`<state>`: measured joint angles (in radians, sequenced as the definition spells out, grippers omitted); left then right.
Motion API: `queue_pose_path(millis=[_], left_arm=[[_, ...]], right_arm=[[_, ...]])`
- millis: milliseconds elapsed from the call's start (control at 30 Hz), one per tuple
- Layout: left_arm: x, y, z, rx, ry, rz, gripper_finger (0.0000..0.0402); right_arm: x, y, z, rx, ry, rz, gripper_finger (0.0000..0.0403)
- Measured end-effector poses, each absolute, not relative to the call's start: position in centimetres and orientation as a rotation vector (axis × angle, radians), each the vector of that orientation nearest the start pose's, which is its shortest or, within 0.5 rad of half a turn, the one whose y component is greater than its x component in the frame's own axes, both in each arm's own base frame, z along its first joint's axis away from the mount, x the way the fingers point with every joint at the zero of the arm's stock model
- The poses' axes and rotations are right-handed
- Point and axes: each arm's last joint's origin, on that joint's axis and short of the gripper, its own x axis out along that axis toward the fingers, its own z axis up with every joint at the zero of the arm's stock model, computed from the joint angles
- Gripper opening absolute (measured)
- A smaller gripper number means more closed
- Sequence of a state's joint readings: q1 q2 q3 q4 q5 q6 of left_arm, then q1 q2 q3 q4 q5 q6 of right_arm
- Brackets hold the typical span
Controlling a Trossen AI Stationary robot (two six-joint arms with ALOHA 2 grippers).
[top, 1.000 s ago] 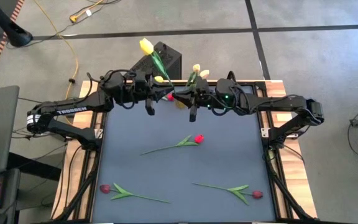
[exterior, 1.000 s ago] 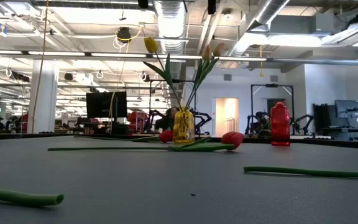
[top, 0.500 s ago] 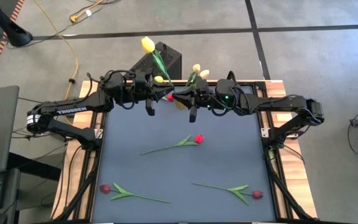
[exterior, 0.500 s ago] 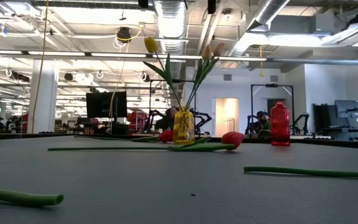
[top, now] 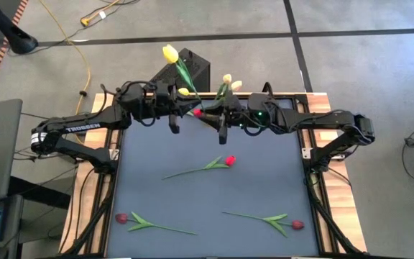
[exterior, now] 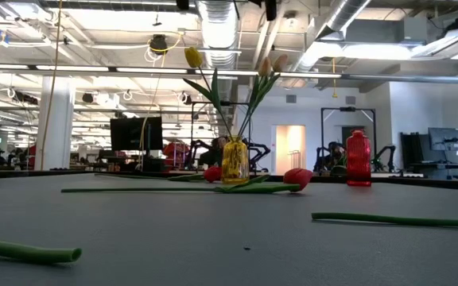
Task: Sort flowers into vase by color
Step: Put the yellow flower into the yellow vase
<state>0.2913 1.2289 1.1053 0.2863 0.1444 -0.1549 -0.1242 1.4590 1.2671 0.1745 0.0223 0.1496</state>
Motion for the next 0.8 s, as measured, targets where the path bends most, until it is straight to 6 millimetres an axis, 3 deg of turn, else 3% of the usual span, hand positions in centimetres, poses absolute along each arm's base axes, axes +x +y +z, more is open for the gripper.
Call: queue_pose_path(millis=[133, 267, 800], left_arm=[[26.7, 7.6, 39.6, -0.095, -0.155, 0.143, 0.0000], [26.6, 7.6, 39.4, -0.066, -0.133, 0.169, 0.0000], [28.0, 4.3, 38.0, 0.130, 0.011, 0.281, 0.0000]], right_arm=[[33.3, -4.3, 37.6, 0.152, 0.044, -0.153, 0.0231], [32.1, -4.4, 38.1, 0.153, 0.073, -0.161, 0.0261], [28.1, -4.1, 39.1, 0.150, 0.221, -0.186, 0.0265]])
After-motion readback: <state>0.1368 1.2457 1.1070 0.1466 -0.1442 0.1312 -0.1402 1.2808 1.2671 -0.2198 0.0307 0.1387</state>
